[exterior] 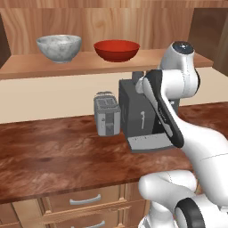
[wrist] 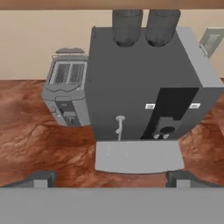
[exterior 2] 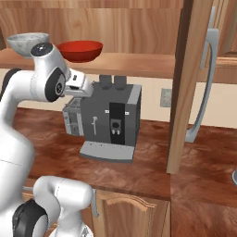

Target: Pick up the bowls from the cabinet and place each bowl in front of a stool on the dining counter.

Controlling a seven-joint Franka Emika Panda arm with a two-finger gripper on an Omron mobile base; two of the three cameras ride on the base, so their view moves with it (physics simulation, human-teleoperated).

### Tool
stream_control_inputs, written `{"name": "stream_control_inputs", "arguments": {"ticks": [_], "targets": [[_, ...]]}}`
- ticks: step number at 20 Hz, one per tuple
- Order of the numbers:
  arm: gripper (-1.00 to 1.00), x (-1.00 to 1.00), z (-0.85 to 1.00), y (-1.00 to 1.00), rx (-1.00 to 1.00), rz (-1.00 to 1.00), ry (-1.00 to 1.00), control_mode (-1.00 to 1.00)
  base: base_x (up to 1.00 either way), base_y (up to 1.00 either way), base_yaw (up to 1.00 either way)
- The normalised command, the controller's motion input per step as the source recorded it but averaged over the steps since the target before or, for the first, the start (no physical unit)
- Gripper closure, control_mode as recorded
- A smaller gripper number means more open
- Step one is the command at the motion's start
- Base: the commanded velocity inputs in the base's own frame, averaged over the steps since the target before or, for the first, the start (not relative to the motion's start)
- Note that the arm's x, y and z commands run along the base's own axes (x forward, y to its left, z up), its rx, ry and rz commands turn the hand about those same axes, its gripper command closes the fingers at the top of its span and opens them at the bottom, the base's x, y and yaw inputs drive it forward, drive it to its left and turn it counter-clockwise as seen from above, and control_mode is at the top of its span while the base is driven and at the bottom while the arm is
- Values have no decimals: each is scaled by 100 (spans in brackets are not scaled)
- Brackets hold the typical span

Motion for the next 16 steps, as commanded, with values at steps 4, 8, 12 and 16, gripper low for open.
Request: {"name": "stream_control_inputs", "arguments": {"ticks": [4,8,12,16], "targets": [[-100,0,33,20,4,-7,-12,-100,0,0,0],[-100,0,37,7,13,-8,-3,-100,0,0,0],[-100,0,43,0,18,-5,0,-100,0,0,0],[-100,0,43,0,16,0,-1,-100,0,0,0]]}}
